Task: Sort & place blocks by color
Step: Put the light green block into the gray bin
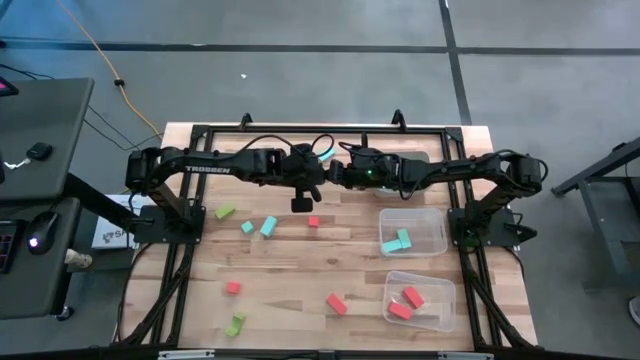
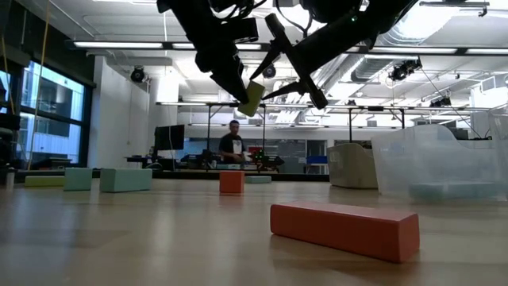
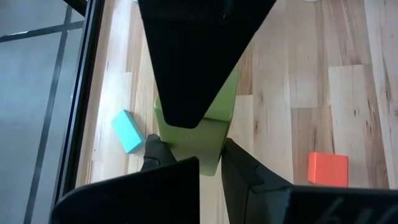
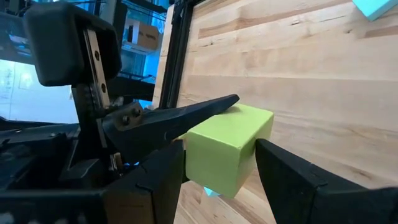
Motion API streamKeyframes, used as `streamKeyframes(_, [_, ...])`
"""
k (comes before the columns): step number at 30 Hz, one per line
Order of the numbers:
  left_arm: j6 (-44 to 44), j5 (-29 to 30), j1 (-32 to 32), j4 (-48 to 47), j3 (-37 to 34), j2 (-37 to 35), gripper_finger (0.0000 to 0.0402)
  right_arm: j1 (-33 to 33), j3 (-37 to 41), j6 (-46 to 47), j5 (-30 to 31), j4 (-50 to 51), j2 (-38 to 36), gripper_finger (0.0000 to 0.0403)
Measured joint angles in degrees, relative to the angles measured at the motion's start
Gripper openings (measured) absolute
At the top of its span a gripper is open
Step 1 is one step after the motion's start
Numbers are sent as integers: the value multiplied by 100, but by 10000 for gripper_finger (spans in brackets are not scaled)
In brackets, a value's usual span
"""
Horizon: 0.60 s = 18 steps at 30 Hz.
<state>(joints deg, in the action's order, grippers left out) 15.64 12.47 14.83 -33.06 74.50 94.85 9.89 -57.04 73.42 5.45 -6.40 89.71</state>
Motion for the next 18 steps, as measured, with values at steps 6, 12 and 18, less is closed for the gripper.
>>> streamKeyframes(6, [2,0,0,0,0,0,0,-1,0,-22,-1,8,0,190])
streamKeyframes(12, [2,7,-21,0,0,0,0,0,0,-130,-6,11,0,190])
streamKeyframes(18, [2,20,-61,-13,0,0,0,-17,0,-407,-9,20,0,190])
